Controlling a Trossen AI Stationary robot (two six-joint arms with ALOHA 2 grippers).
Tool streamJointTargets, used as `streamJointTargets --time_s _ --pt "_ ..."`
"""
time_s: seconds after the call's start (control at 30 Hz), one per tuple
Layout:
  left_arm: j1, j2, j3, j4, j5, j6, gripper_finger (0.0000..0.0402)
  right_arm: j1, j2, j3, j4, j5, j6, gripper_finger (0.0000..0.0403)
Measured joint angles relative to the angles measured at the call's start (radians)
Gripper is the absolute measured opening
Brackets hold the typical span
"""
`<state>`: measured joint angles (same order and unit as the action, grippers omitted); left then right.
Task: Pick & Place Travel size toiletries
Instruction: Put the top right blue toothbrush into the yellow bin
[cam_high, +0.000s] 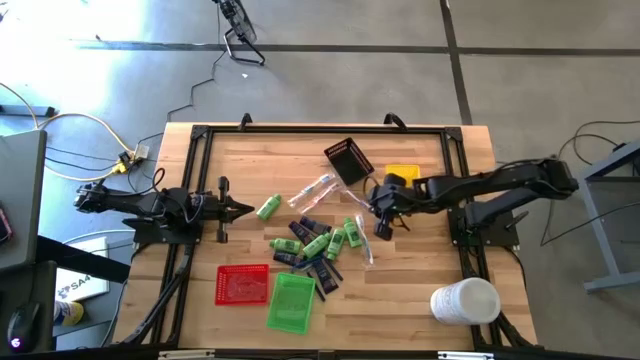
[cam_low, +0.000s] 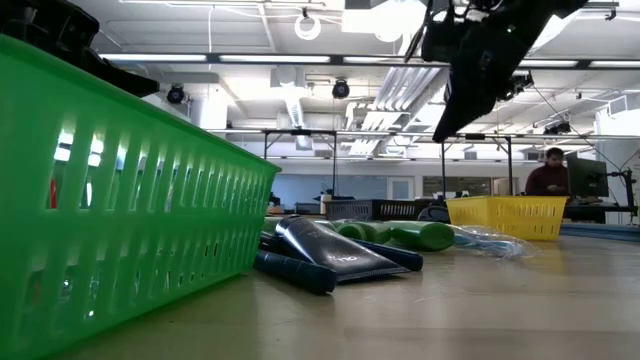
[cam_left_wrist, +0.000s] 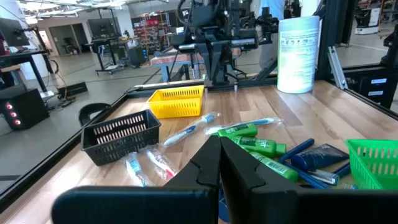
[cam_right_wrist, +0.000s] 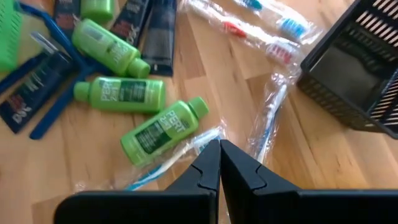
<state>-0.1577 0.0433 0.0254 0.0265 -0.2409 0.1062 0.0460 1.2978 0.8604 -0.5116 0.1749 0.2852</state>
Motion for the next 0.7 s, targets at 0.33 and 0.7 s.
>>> streamJointTargets --time_s 0.33,0.7 --pt "0.000 0.000 0.000 0.000 0.000 0.001 0.0003 -0.002 0.126 0.000 0.030 0.119 0.062 0.0003" --pt "0.000 0.000 0.000 0.000 0.000 0.001 0.0003 -0.002 0.209 -0.001 0.032 0.140 0.086 0.0010"
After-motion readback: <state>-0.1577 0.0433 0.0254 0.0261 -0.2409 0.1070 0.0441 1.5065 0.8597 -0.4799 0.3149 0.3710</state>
